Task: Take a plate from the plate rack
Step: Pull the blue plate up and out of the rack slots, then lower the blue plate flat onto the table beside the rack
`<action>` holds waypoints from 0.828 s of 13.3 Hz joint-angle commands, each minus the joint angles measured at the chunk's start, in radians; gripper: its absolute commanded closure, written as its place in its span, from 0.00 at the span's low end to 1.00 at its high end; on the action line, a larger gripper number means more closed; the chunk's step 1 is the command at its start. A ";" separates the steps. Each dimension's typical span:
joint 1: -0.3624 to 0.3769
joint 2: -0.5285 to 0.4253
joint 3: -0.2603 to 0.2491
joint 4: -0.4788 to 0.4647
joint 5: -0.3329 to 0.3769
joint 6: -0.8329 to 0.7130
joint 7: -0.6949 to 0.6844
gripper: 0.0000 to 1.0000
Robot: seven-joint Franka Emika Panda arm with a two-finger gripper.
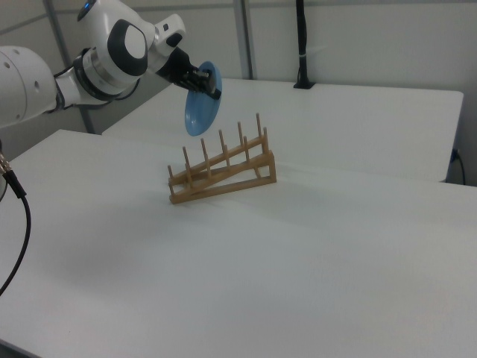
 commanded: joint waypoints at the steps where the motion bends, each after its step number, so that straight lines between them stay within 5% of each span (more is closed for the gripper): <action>1: 0.019 -0.024 0.004 -0.027 0.136 -0.096 0.017 1.00; 5: 0.027 -0.026 0.029 -0.027 0.368 -0.255 -0.123 1.00; 7: 0.039 -0.036 0.029 -0.040 0.472 -0.409 -0.340 1.00; 11: 0.041 -0.035 0.027 -0.104 0.477 -0.682 -0.833 1.00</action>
